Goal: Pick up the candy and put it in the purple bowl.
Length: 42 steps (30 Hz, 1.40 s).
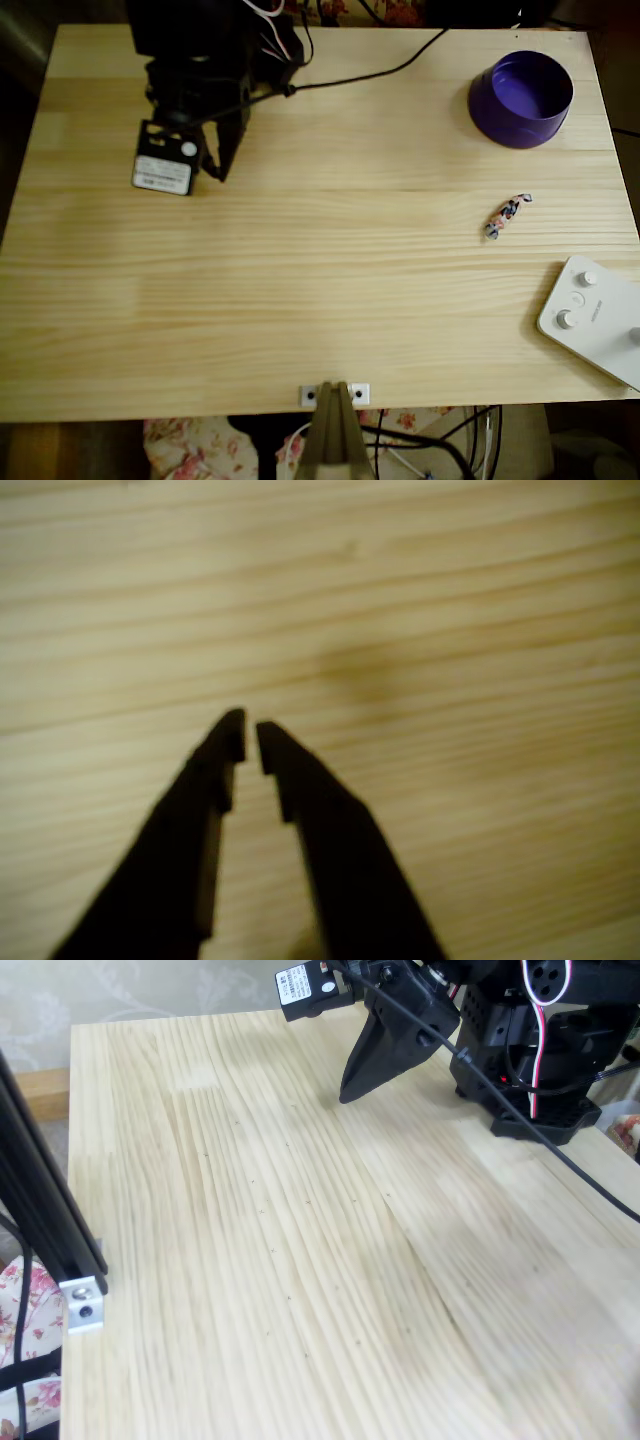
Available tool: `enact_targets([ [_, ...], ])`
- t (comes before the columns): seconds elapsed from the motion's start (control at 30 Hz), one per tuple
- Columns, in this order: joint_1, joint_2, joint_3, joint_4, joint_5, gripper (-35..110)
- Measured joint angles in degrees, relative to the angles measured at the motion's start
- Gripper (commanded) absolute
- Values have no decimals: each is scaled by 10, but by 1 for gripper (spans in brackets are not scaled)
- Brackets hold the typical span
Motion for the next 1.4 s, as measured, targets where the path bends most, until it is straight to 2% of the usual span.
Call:
enact_targets([
  [1.0,8,0,0,0,0,-1],
  [1.4,-21,0,0,0,-13,-1],
])
